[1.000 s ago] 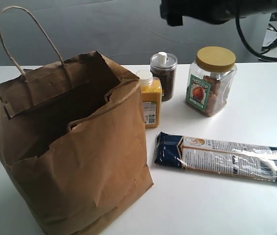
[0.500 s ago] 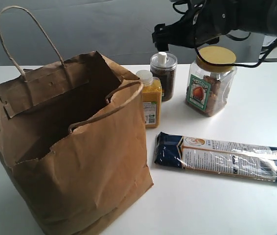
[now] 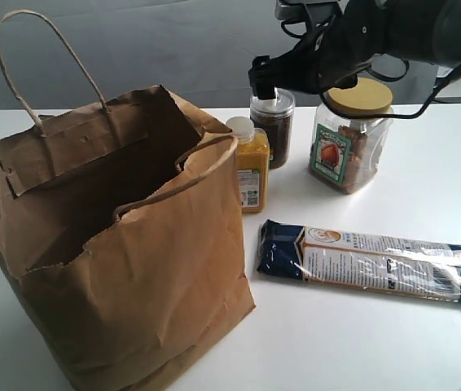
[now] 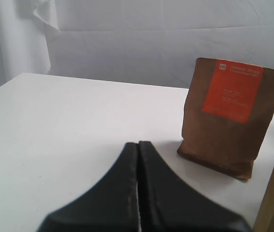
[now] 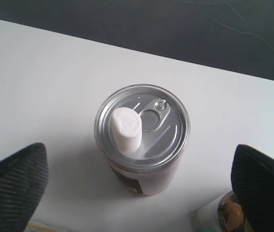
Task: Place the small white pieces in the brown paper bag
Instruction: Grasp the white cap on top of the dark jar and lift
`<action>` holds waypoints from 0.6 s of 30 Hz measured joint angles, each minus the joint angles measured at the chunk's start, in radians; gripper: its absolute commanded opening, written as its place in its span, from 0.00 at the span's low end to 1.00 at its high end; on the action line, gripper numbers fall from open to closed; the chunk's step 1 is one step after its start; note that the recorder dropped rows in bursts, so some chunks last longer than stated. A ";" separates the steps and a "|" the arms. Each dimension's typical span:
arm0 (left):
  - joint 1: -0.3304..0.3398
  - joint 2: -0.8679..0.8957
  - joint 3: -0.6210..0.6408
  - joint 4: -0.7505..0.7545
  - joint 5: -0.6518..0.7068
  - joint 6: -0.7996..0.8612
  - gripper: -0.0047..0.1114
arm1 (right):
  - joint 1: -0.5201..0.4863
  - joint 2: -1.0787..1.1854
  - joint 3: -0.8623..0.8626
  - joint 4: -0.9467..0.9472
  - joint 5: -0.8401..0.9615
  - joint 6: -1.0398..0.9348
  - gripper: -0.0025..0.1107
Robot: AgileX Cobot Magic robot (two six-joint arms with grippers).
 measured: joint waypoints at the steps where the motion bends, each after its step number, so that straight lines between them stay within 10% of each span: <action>1: 0.000 0.000 0.000 0.000 0.000 0.000 0.04 | 0.000 0.005 -0.001 0.000 -0.005 -0.007 0.85; 10: 0.000 0.000 0.000 0.000 0.000 0.000 0.04 | 0.008 0.098 -0.089 0.008 -0.028 -0.033 0.84; 18: 0.000 0.000 0.000 0.000 0.000 0.000 0.04 | 0.024 0.165 -0.171 0.008 0.013 -0.036 0.61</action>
